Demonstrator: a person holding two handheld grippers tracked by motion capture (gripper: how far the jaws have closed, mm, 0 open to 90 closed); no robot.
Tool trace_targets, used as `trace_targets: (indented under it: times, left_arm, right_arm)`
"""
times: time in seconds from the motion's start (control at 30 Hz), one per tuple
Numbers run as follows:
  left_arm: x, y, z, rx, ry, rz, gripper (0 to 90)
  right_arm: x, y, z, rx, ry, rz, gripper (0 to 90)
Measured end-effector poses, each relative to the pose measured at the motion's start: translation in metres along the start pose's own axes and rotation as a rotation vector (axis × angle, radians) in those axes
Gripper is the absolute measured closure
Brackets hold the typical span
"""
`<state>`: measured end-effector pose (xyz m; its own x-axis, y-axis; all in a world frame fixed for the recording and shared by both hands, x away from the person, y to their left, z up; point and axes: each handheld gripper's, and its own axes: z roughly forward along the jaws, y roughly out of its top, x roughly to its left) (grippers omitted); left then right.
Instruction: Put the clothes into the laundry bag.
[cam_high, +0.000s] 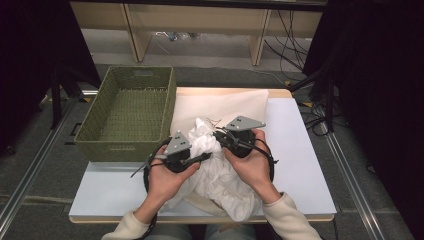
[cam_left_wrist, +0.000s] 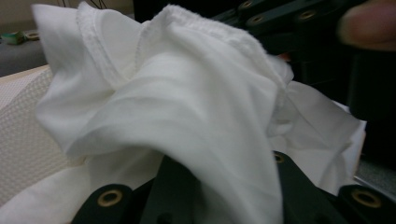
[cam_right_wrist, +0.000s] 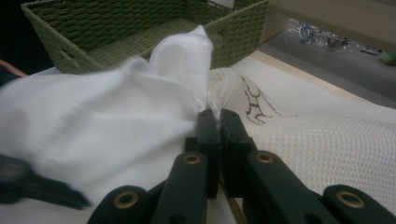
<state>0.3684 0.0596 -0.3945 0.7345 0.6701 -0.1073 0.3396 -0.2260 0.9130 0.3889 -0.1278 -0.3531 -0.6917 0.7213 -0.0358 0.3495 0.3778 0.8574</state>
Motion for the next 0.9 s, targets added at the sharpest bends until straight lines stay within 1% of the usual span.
trace_targets:
  times: [0.03, 0.07, 0.1, 0.13, 0.17, 0.2, 0.23, 0.27, 0.3, 0.33, 0.37, 0.4, 0.43, 0.47, 0.5, 0.53, 0.57, 0.6, 0.63, 0.67, 0.73, 0.77, 0.8, 0.87, 0.9]
  left_arm:
    - [0.002, -0.001, 0.005, 0.006, 0.011, 0.010, 80.1]
    - [0.006, -0.002, 0.014, 0.027, 0.033, 0.027, 80.1]
    - [0.008, -0.004, 0.020, 0.049, 0.049, 0.033, 79.9]
    - [0.013, -0.008, 0.031, 0.079, 0.070, 0.049, 79.7]
    - [0.017, -0.010, 0.037, 0.097, 0.079, 0.057, 79.5]
    - [0.021, -0.015, 0.046, 0.119, 0.105, 0.053, 79.3]
    - [0.025, -0.017, 0.050, 0.128, 0.110, 0.058, 78.9]
    - [0.026, -0.019, 0.054, 0.122, 0.106, 0.026, 78.4]
    - [0.026, -0.019, 0.053, 0.102, 0.106, 0.012, 77.7]
    - [0.028, -0.017, 0.048, 0.140, 0.106, 0.060, 76.2]
    - [0.024, -0.018, 0.047, 0.102, 0.112, 0.029, 74.6]
    - [0.023, -0.017, 0.044, 0.092, 0.098, 0.034, 71.7]
    - [0.022, -0.017, 0.040, 0.085, 0.086, 0.030, 68.4]
    - [0.021, -0.016, 0.034, 0.084, 0.079, 0.038, 63.2]
    - [0.019, -0.015, 0.028, 0.070, 0.065, 0.032, 57.5]
    - [0.018, -0.015, 0.022, 0.066, 0.052, 0.030, 51.2]
    - [0.016, -0.014, 0.016, 0.062, 0.046, 0.023, 45.2]
    - [0.015, -0.014, 0.011, 0.062, 0.044, 0.028, 40.9]
    - [0.013, -0.014, 0.002, 0.068, 0.037, 0.039, 35.9]
    - [0.012, -0.014, -0.003, 0.064, 0.033, 0.042, 32.4]
    - [0.011, -0.015, -0.020, 0.056, 0.025, 0.044, 31.2]
    - [0.011, -0.016, -0.027, 0.056, 0.017, 0.044, 29.9]
    - [0.011, -0.017, -0.033, 0.054, 0.019, 0.042, 29.3]
    - [0.012, -0.019, -0.042, 0.063, 0.031, 0.081, 28.4]
    - [0.012, -0.022, -0.044, 0.073, 0.029, 0.080, 27.6]
  right_arm:
    - [0.000, 0.000, 0.000, 0.000, 0.005, 0.000, 88.8]
    - [0.000, 0.000, 0.000, 0.000, 0.006, -0.005, 88.8]
    - [0.000, -0.001, 0.001, 0.001, 0.007, -0.012, 88.8]
    - [0.001, -0.001, 0.002, 0.002, 0.010, -0.006, 88.8]
    - [0.002, -0.001, 0.003, 0.003, 0.018, 0.008, 88.8]
    - [0.002, -0.001, 0.003, 0.006, 0.026, -0.012, 88.9]
    - [0.005, -0.001, 0.005, 0.012, 0.028, -0.016, 88.8]
    - [0.005, -0.002, 0.006, 0.008, 0.023, -0.023, 88.8]
    - [0.006, -0.002, 0.006, 0.022, 0.031, -0.017, 88.8]
    - [0.004, -0.003, 0.007, 0.020, 0.026, -0.024, 88.8]
    - [0.004, -0.003, 0.007, 0.020, 0.021, -0.014, 88.7]
    - [0.003, -0.003, 0.006, 0.023, 0.022, 0.009, 88.7]
    - [0.000, -0.002, 0.006, 0.016, 0.021, -0.009, 88.7]
    - [-0.001, -0.002, 0.005, 0.013, 0.016, 0.007, 88.6]
    - [-0.002, -0.002, 0.004, 0.016, 0.019, 0.009, 88.5]
    - [-0.004, -0.002, 0.004, 0.009, 0.018, -0.011, 88.5]
    - [-0.003, -0.002, 0.004, 0.011, 0.015, -0.003, 88.5]
    - [-0.004, -0.002, 0.004, 0.002, 0.002, -0.011, 88.4]
    - [-0.004, -0.002, 0.004, 0.003, 0.003, -0.010, 88.4]
    - [-0.003, -0.002, 0.004, 0.000, 0.004, -0.010, 88.4]
    - [-0.004, -0.002, 0.004, -0.001, 0.001, -0.010, 88.4]
    - [-0.003, -0.002, 0.003, 0.007, 0.006, 0.000, 88.3]
    - [-0.003, -0.002, 0.003, 0.008, 0.007, 0.000, 88.3]
    - [-0.004, -0.002, 0.003, 0.004, 0.003, -0.003, 88.3]
    - [-0.004, -0.002, 0.004, 0.001, 0.003, -0.006, 88.3]
